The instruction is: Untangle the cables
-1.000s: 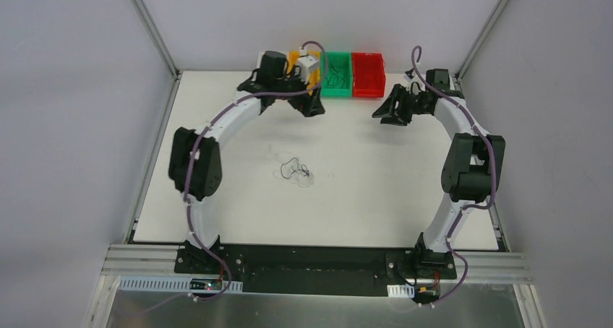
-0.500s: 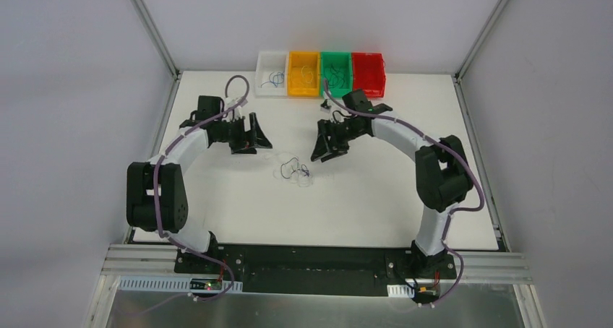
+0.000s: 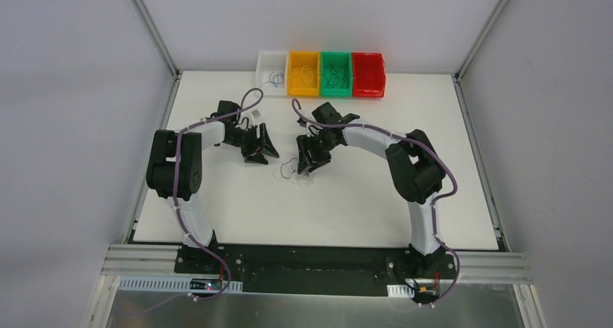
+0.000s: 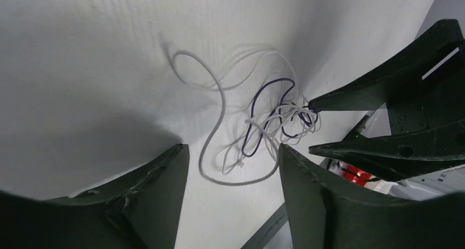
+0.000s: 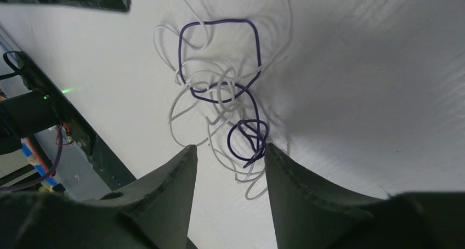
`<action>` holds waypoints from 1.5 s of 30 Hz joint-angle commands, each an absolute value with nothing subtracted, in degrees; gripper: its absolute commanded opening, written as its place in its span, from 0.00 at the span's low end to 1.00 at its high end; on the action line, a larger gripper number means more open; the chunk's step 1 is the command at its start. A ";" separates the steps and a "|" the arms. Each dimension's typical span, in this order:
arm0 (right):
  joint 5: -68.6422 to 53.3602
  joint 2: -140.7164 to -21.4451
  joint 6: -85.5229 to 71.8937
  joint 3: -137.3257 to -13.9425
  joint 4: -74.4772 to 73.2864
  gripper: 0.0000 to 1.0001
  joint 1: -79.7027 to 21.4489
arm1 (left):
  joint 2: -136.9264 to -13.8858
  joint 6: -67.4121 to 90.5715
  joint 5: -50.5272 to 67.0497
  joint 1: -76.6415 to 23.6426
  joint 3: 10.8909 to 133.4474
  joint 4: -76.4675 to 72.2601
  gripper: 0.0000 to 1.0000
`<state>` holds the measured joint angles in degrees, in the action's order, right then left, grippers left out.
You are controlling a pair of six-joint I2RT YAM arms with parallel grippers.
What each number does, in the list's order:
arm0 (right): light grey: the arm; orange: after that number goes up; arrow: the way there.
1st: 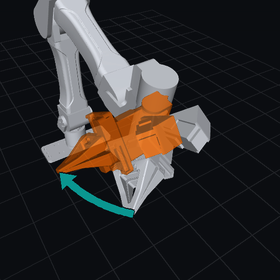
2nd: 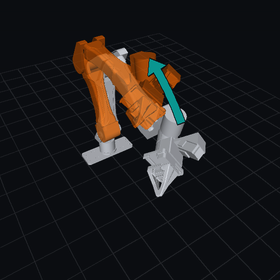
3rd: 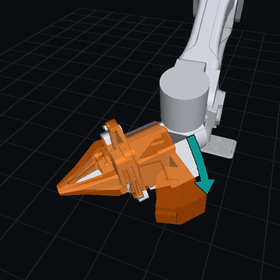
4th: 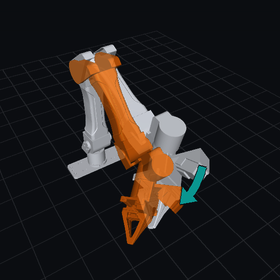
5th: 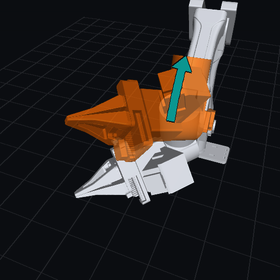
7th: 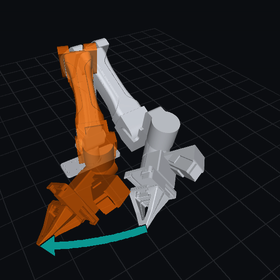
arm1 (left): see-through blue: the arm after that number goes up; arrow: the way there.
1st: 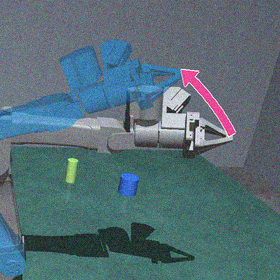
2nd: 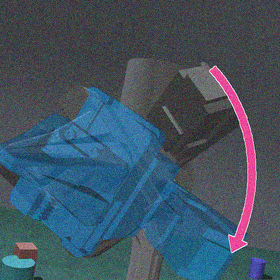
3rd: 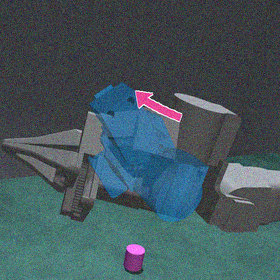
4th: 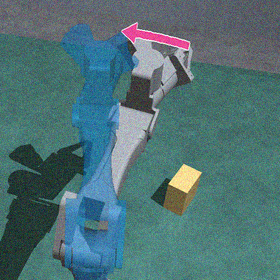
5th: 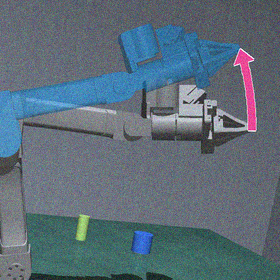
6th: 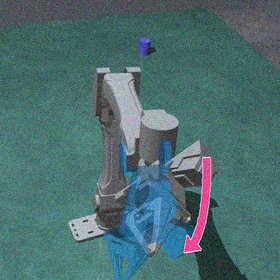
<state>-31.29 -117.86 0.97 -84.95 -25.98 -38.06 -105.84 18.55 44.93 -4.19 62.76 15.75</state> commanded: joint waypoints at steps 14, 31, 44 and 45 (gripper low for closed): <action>-12.99 -111.12 9.96 -82.16 -33.13 0.15 -30.41 | -87.86 13.52 46.64 -0.48 66.97 22.44 0.00; -6.53 -101.76 22.69 -67.28 -37.66 0.00 -12.17 | -81.40 11.25 46.72 2.32 96.41 24.60 0.00; -23.66 -95.61 24.29 -67.82 -42.15 0.00 -7.72 | -84.38 16.26 53.61 3.23 103.46 22.07 0.00; -24.71 -94.99 24.00 -68.62 -42.29 0.00 -7.66 | -84.31 16.30 53.68 3.18 102.93 22.06 0.00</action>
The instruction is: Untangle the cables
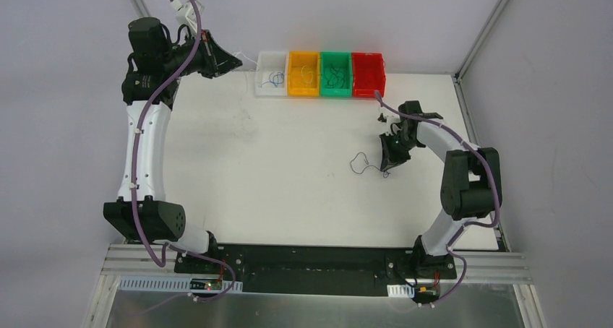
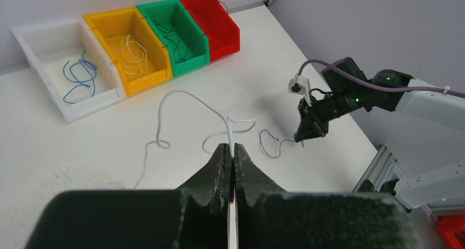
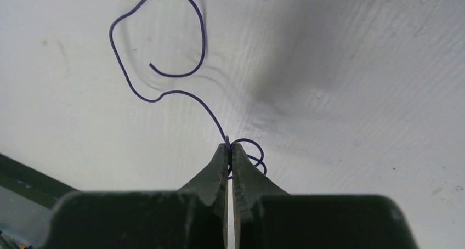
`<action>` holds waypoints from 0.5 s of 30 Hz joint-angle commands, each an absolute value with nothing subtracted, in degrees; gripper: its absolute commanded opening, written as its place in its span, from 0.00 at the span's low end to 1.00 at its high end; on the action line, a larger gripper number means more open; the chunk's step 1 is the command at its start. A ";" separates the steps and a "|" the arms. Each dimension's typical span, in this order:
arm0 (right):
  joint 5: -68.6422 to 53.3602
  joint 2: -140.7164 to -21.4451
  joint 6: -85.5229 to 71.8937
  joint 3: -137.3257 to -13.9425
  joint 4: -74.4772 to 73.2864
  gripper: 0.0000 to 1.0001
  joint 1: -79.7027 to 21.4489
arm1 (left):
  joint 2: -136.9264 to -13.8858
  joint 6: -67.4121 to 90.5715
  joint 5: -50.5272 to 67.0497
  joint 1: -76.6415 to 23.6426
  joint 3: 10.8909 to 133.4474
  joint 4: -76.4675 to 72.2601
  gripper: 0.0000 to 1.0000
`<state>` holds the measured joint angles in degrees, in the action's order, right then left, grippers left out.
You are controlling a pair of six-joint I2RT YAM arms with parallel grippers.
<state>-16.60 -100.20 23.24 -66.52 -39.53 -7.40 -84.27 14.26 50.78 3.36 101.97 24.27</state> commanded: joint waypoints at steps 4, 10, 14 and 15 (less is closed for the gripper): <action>-30.13 -92.33 20.99 -74.19 -41.19 0.00 -7.34 | -83.18 17.38 54.47 2.72 97.02 22.06 0.00; -33.07 -92.62 8.63 -83.91 -28.06 0.00 -7.44 | -79.65 16.46 53.40 -2.38 83.86 21.54 0.00; -29.74 -97.99 1.42 -90.71 -17.41 0.00 -8.15 | -79.42 14.96 53.58 -6.30 81.34 21.69 0.00; -28.55 -99.91 0.46 -93.09 -15.74 0.00 -8.51 | -79.71 15.01 53.61 -6.60 81.37 21.75 0.00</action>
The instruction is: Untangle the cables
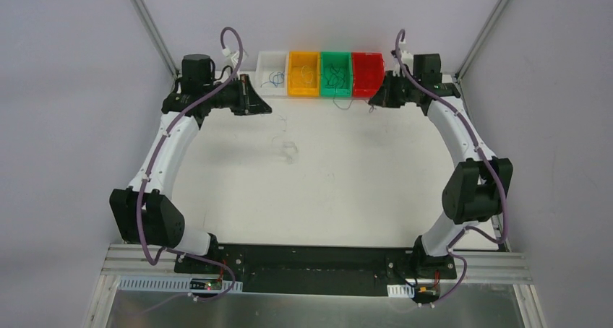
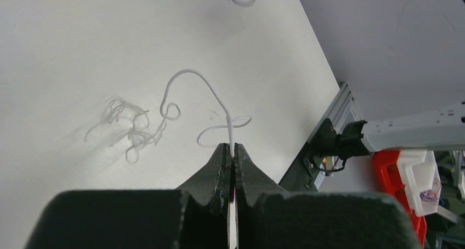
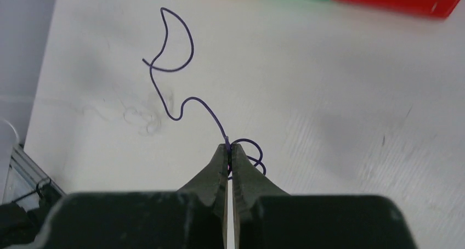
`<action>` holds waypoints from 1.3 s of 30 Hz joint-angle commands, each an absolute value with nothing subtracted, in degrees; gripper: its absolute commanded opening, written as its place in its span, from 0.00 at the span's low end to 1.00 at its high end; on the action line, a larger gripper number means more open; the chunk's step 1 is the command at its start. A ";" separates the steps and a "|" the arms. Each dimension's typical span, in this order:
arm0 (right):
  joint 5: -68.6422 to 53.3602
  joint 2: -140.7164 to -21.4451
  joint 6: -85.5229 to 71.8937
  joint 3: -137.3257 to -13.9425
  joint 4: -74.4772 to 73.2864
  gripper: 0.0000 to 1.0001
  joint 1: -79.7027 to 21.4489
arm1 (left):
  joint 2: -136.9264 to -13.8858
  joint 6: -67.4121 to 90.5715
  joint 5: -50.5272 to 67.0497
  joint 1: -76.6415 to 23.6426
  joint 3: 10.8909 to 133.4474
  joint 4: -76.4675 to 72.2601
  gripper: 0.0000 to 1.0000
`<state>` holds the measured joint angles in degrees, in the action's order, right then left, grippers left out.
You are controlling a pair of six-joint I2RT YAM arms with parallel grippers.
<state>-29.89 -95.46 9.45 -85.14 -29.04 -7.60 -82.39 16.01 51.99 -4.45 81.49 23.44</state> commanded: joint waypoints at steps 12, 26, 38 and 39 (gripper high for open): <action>-8.48 -127.61 -6.18 -123.95 -8.24 0.00 -12.29 | -85.13 13.57 53.33 -6.88 84.29 23.40 0.00; 6.04 -138.48 0.38 -129.52 -1.21 0.00 -18.52 | -87.71 12.83 53.24 -6.88 84.81 23.91 0.00; -12.04 -133.96 8.81 -128.49 -5.94 0.63 -19.03 | -89.12 11.17 56.02 -6.78 88.99 25.14 0.00; -15.51 -131.22 10.10 -126.34 -7.55 0.63 -18.76 | -89.12 11.21 56.07 -6.52 89.17 25.41 0.00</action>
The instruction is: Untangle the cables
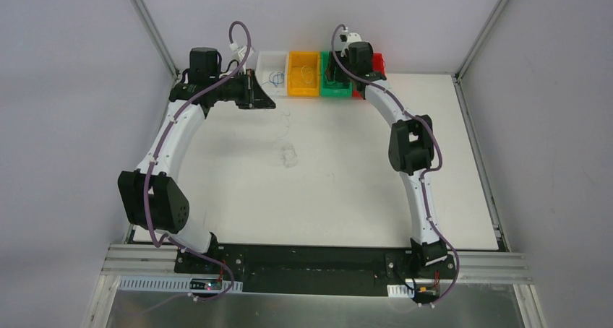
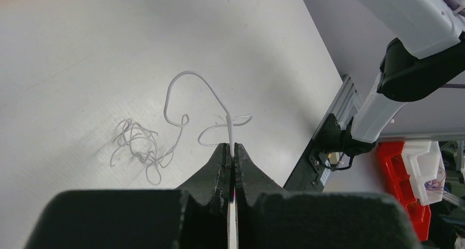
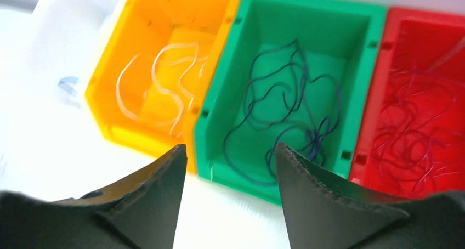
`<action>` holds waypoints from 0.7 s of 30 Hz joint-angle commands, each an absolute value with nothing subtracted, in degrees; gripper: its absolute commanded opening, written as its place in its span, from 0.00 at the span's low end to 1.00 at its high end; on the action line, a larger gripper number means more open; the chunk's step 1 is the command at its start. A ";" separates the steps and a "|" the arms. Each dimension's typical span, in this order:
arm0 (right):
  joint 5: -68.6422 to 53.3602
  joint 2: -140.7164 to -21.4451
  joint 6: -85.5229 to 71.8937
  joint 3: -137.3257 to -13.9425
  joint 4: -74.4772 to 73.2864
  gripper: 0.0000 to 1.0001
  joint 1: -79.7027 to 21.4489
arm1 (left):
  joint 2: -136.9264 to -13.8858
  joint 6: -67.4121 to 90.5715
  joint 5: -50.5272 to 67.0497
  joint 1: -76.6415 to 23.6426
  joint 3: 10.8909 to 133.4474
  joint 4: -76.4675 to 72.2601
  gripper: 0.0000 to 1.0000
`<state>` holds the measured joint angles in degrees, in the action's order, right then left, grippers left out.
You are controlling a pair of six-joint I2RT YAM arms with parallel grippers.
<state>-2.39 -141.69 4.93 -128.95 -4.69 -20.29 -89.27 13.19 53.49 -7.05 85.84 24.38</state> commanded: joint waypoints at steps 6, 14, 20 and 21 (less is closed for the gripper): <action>-39.30 -116.44 13.45 -109.13 -18.01 0.68 -18.84 | -89.43 11.90 61.12 -0.69 88.24 27.01 0.00; -47.71 -118.79 8.28 -106.26 -34.68 0.58 -24.48 | -86.22 0.54 56.65 3.10 82.29 36.23 0.00; -41.06 -117.67 0.33 -97.33 -27.08 0.56 -29.76 | -87.27 -0.21 44.46 3.32 79.71 36.77 0.00; -40.03 -118.22 -2.00 -97.06 -26.23 0.56 -30.50 | -87.54 -0.22 43.82 3.44 79.53 36.82 0.00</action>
<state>-42.44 -117.73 5.76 -99.09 -28.60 -28.16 -88.71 2.52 51.07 3.09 80.20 35.46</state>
